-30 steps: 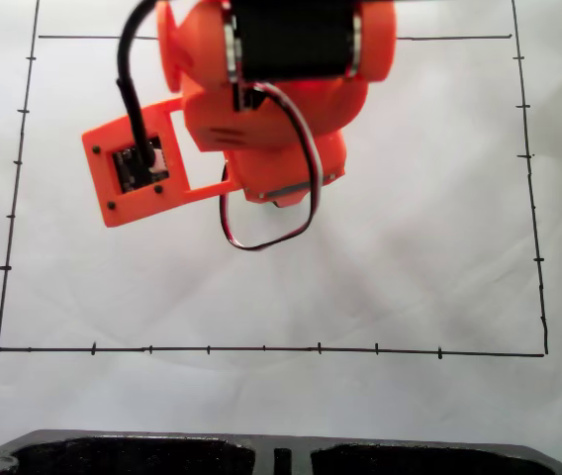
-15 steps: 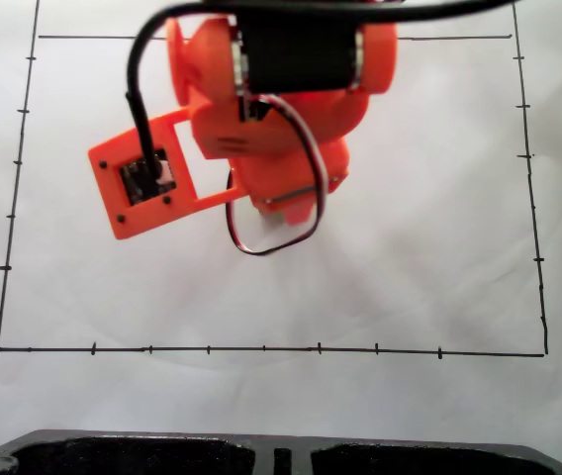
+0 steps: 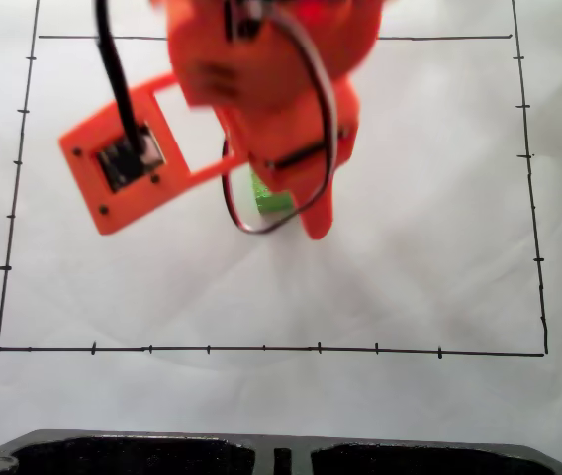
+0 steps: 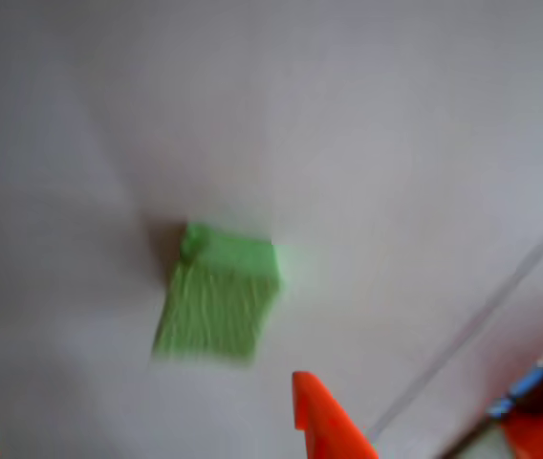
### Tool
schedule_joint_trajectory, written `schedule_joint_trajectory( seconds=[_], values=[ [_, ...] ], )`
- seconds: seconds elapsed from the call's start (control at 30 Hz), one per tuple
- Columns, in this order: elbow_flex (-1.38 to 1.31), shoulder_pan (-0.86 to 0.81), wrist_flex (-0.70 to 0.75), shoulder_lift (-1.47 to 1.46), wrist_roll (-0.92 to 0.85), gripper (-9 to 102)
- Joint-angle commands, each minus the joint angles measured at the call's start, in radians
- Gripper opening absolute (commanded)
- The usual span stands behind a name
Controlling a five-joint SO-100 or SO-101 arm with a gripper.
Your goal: Grasp the colored block, Place it on the black dot, and then return the arm to the default position.
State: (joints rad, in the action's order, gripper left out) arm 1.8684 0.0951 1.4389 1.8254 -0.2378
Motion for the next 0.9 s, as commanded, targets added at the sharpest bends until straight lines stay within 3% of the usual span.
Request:
schedule_joint_trajectory(
  seconds=[0.0,0.17,0.33,0.5,0.87],
  values=[
    [0.000,-0.006,0.032,0.153,-0.026,40],
    [0.067,0.005,0.054,0.367,-0.031,30],
    [0.265,0.020,-0.012,0.709,-0.057,22],
    [0.382,0.011,0.000,0.951,-0.023,5],
    [0.661,-0.051,-0.034,1.315,-0.009,0]
  ],
)
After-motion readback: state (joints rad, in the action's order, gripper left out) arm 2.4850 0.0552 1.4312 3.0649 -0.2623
